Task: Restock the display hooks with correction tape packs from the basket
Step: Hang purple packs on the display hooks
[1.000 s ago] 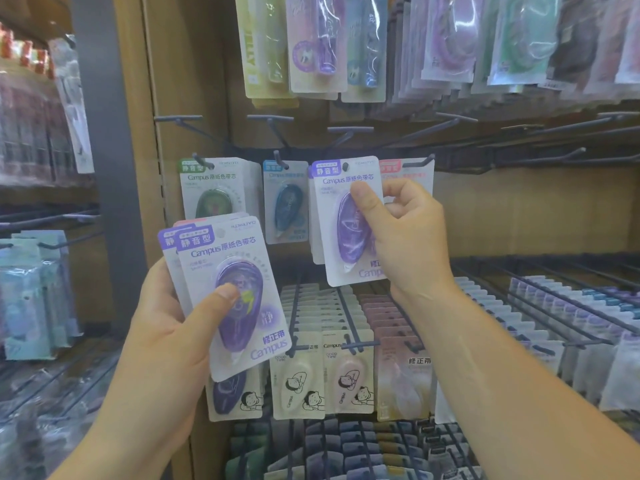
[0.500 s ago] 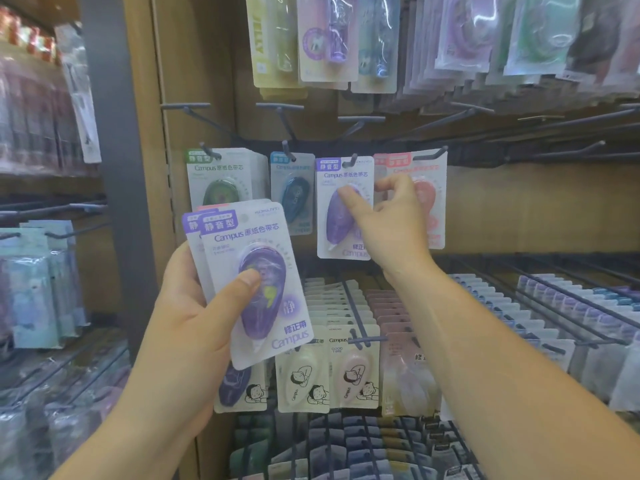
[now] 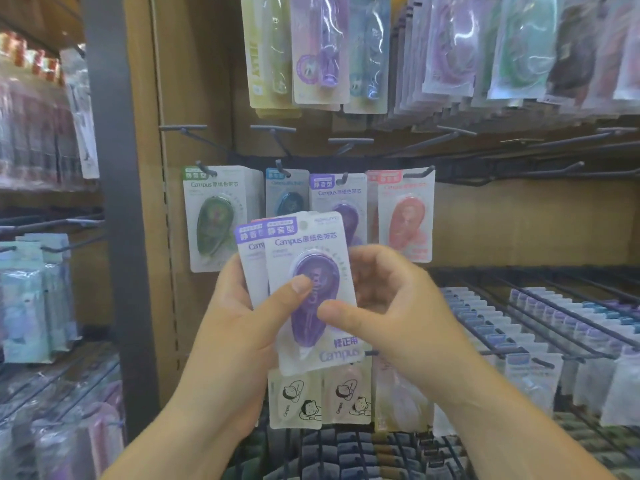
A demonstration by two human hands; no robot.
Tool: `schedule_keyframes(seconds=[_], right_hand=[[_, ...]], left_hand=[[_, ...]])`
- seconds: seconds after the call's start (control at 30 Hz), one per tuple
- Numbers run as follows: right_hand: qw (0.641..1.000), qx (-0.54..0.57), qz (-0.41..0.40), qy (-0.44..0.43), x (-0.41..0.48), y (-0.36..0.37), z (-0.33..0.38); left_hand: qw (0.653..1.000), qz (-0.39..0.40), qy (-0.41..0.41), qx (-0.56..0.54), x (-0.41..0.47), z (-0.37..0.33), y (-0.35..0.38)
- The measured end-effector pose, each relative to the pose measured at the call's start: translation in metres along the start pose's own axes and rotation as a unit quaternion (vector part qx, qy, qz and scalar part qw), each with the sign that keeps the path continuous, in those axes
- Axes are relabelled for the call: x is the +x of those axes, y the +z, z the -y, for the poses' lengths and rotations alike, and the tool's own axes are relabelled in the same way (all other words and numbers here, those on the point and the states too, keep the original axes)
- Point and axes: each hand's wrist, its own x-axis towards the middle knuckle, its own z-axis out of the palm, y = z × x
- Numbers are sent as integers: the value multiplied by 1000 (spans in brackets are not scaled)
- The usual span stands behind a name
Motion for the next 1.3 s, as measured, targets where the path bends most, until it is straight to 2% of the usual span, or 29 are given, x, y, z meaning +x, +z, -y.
schedule_keyframes(seconds=[0.13, 0.27, 0.43, 0.53, 0.67, 0.8, 1.13, 1.3], right_hand=[[1000, -10, -21, -1, -6, -4, -3], [998, 50, -32, 27, -8, -10, -5], [993, 104, -36, 52, -6, -13, -2], [989, 121, -65, 53, 0, -15, 0], [992, 90, -87, 34, 13, -20, 5], [996, 37, -85, 13, 26, -15, 8], [989, 9, -145, 14, 37, 0, -8], [988, -54, -142, 22, 49, -1, -17]], left_hand=[[1000, -6, 11, 11, -1, 3, 14], [1000, 13, -14, -16, -3, 6, 16], [999, 50, -5, 16, -4, 9, 9], [999, 22, 5, 30, -3, 10, 5], [997, -53, 22, 58, -2, 8, -4], [993, -87, 36, 69, -3, 4, -13], [991, -105, 61, 60, -4, -4, -23], [994, -89, 40, 52, -3, -1, -25]])
